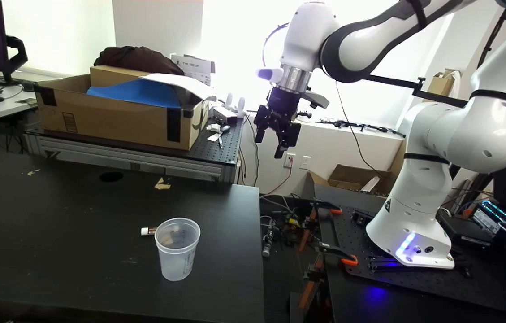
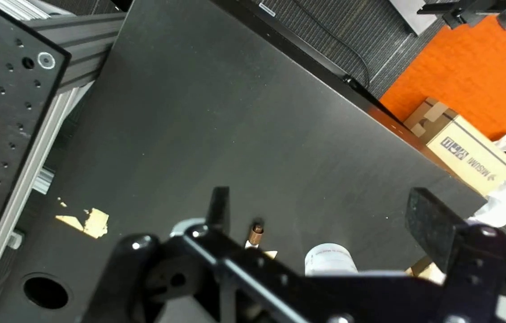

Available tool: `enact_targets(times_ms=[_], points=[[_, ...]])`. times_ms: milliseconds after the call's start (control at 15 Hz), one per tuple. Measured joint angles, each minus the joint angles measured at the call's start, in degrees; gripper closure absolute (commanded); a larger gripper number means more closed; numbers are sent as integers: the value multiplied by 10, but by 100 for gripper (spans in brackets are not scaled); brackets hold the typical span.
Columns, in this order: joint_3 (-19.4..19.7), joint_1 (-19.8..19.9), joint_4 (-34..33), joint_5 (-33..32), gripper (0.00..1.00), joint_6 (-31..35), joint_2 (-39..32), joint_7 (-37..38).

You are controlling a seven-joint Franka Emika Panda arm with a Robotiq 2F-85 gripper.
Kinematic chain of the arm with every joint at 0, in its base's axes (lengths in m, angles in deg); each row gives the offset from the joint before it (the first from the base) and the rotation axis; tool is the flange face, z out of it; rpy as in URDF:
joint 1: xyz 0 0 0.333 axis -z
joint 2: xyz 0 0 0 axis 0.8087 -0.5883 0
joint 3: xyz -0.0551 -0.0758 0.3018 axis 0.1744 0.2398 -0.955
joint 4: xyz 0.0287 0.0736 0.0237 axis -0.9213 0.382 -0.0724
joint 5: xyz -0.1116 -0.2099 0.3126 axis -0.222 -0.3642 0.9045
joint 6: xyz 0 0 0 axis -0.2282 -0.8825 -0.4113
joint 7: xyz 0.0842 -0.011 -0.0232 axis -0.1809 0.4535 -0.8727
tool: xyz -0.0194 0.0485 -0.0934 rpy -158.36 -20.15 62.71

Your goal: Move the marker to the right

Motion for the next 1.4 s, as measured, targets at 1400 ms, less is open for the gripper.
enact_targets(times_ms=[1400], points=[[-100, 17, -60, -30, 0, 42, -171, 37]])
